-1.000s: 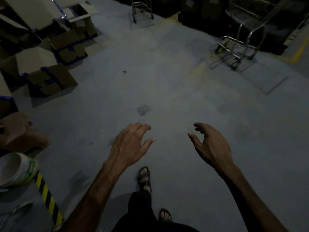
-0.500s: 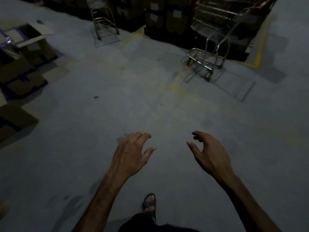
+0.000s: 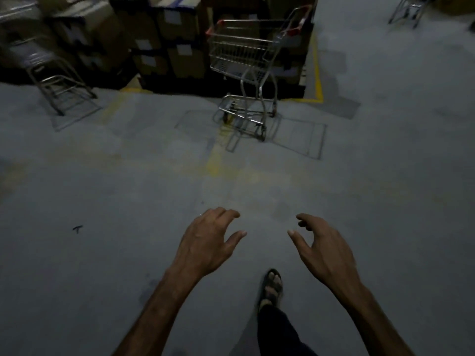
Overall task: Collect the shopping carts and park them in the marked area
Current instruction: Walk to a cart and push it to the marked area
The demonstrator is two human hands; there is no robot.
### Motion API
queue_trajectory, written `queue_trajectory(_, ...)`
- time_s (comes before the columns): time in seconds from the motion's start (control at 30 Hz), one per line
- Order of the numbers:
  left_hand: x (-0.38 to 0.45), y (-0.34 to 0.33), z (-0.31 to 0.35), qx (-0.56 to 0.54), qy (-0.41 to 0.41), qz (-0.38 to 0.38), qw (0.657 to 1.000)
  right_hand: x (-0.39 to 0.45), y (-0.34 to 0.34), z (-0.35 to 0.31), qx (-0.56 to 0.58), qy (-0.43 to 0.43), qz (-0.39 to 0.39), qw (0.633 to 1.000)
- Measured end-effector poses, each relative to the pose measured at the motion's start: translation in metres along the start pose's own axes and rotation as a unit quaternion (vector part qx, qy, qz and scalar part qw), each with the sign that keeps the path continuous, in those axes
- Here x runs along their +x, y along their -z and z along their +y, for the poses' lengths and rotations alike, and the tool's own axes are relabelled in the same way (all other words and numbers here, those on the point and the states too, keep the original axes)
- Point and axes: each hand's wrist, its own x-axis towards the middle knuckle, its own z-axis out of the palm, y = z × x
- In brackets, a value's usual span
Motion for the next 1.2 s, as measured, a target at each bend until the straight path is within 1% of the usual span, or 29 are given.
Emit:
queue_trajectory(0.17,0.132,-0.016,0.001,0.009,-0.023,-0.025,0.999,0.119,0.02,0.031,0.003,-0.021,0.017,1.0)
queue_trajectory(0.4,0.307,-0.015,0.007,-0.003,-0.017,0.001,1.0,0.298,0.06,0.05,-0.012,-0.008,0.029,0.999)
queue_trajectory(0.5,0.363,-0.016,0.005,-0.015,-0.008,-0.003,1.0,0.354,0.072,0.051,-0.007,-0.008,0.036,0.999)
queue_trajectory(0.7,0.489,-0.042,-0.015,-0.022,-0.027,-0.032,0.999,0.463,0.073,0.065,-0.008,-0.029,0.042,0.999)
queue_trajectory(0.83,0.585,-0.063,-0.033,-0.033,-0.045,-0.051,0.997,0.542,0.072,0.081,-0.025,-0.059,0.05,0.997)
queue_trajectory(0.97,0.689,-0.074,-0.052,-0.047,-0.073,-0.091,0.992,0.623,0.086,0.09,-0.026,-0.112,0.046,0.992)
queue_trajectory(1.07,0.768,-0.082,-0.06,-0.04,-0.106,-0.124,0.986,0.674,0.099,0.1,-0.025,-0.144,0.07,0.987)
queue_trajectory(1.2,0.859,-0.089,-0.057,-0.039,-0.147,-0.143,0.978,0.726,0.115,0.117,-0.01,-0.187,0.098,0.977)
